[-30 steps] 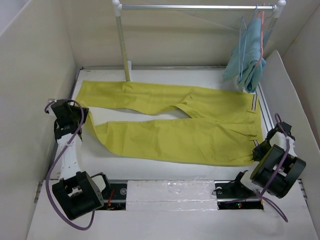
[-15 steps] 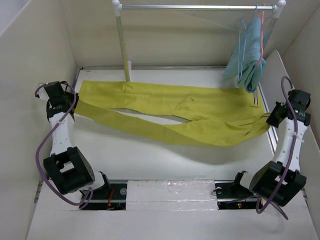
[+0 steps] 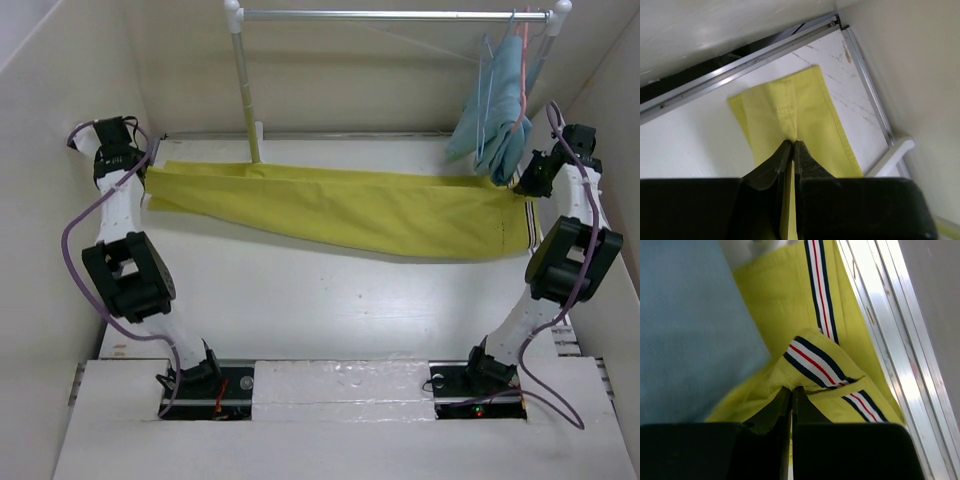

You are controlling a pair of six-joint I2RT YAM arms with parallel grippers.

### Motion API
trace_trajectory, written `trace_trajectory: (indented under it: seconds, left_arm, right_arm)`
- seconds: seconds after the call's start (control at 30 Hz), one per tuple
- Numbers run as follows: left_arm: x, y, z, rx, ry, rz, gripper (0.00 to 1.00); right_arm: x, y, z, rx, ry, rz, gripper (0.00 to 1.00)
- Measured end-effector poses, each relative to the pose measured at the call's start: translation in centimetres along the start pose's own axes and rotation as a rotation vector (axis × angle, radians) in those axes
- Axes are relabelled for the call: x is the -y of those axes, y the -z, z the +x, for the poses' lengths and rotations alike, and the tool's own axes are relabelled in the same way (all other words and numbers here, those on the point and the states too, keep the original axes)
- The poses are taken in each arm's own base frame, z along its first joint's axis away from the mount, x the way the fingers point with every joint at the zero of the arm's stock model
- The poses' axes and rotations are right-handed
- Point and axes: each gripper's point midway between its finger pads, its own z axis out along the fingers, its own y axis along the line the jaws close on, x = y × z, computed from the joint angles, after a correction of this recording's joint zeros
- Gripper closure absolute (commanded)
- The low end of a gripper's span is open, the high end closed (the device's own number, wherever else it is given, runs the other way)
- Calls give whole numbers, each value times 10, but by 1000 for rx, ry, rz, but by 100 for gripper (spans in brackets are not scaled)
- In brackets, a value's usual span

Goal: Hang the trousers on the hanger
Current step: Fold the trousers at the center of the board.

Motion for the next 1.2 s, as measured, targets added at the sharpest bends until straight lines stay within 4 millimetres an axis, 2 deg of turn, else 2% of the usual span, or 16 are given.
trace_trajectory:
  seconds: [0.1,0.2,0.33,0.43,0.47,0.53,0.57,0.67,0.8,0.9,0.93,0.97,1.07,1.13,1.17,1.2]
  left_arm:
    - [23,-26,0,-5,-32,-4,100]
    - [59,-56,2,4,-55,32,100]
    - [89,-95,25,-5,-76,63,100]
    - [99,-124,46,-18,-83,78,100]
    - [102,-133,53,-24,-85,87,79]
    - [109,-147,67,-39,-82,122,53]
    - [113,-151,73,-50,-77,141,35]
    - [121,-155,82,-77,-66,191,24]
    - [133,-148,69,-49,-90,235,25]
    - [111,-129,69,-63,-115,188,35]
    - [98,-119,71,-74,-113,167,36]
    - [83,-108,74,-91,-113,138,37]
    - [32,-76,76,-119,-76,81,41]
    - [4,-66,80,-139,-57,39,42]
    - [-3,-66,81,-146,-45,31,42]
    - [-20,-68,87,-161,-42,-1,42]
  right_arm:
    - [-6,-26,-18,6,-20,-40,100]
    - [-14,-53,-31,9,-39,-81,100]
    - [-21,-94,-42,13,-59,-100,100]
    - [-26,-120,-42,19,-89,-113,98]
    - [-27,-126,-40,18,-100,-114,78]
    - [-31,-134,-42,33,-123,-120,56]
    - [-33,-135,-46,50,-127,-127,43]
    - [-39,-134,-58,96,-127,-143,34]
    - [-39,-123,-60,116,-124,-148,30]
    - [-36,-98,-51,111,-120,-144,29]
    - [-32,-80,-46,111,-124,-142,29]
    - [-30,-76,-45,112,-127,-141,30]
    - [-20,-42,-37,156,-133,-143,32]
    - [-13,-23,-27,175,-143,-138,33]
    - [-11,-17,-21,181,-145,-137,33]
    - [-11,-13,-13,176,-148,-136,33]
